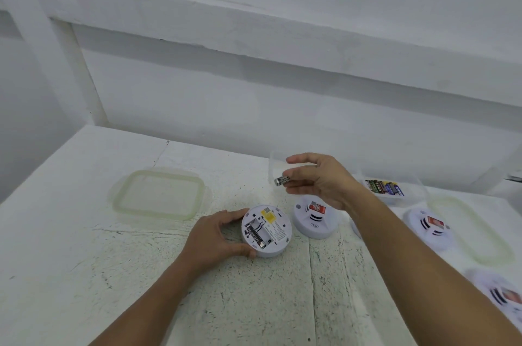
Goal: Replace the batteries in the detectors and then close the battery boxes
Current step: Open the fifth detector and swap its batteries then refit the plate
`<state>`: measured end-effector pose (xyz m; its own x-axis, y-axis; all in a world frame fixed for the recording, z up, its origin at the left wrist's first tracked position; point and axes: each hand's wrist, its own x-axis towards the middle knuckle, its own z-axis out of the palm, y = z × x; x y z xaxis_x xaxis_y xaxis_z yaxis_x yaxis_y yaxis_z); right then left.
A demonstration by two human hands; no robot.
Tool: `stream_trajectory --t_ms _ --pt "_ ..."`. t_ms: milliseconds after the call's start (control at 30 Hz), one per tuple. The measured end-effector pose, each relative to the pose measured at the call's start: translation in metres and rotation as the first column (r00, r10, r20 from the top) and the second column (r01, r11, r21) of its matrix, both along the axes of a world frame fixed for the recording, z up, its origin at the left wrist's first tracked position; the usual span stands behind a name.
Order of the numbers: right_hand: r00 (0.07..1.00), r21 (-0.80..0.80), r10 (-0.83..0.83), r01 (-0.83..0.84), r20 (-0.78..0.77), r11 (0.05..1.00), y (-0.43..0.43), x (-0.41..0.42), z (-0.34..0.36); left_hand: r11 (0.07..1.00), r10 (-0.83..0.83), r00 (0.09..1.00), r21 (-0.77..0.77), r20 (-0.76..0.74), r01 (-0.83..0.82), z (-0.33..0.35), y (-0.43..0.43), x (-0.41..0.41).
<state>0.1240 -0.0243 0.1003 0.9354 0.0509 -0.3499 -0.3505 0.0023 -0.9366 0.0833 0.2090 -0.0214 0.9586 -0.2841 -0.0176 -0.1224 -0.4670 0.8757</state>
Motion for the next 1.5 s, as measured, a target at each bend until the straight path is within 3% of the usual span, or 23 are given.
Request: stream_trajectory --t_ms 400,633,700,767,833,1067,1500 --pt "0.996 -0.057 -0.081 0.082 0.034 0.995 0.036 -0.032 -0.045 1.0 0.01 1.0 -0.006 0.001 -0.01 0.004 -0.001 -0.001" --pt "0.996 -0.151 0.03 -0.018 0.079 0.988 0.04 -0.038 -0.046 1.0 -0.005 1.0 -0.004 0.009 0.005 0.003 -0.001 -0.002" --pt "0.985 -0.259 0.091 -0.05 0.149 0.965 0.041 -0.039 -0.046 1.0 -0.003 1.0 -0.002 0.015 0.003 0.004 -0.001 -0.002" --pt "0.955 -0.477 0.187 -0.057 0.231 0.877 0.041 -0.039 -0.048 1.0 -0.002 1.0 -0.006 0.017 0.002 0.004 -0.001 -0.002" --pt "0.929 -0.597 0.265 -0.062 0.259 0.8 0.042 -0.04 -0.051 1.0 -0.002 1.0 -0.011 0.02 0.003 0.005 -0.001 -0.002" --pt "0.916 -0.557 0.274 -0.069 0.293 0.827 0.047 -0.047 -0.066 1.0 0.006 1.0 -0.025 0.013 -0.006 0.003 -0.001 -0.002" --pt "0.886 -0.611 0.368 -0.129 0.282 0.781 0.043 -0.052 -0.073 1.0 0.004 1.0 0.0 0.01 -0.004 -0.003 -0.001 0.0"
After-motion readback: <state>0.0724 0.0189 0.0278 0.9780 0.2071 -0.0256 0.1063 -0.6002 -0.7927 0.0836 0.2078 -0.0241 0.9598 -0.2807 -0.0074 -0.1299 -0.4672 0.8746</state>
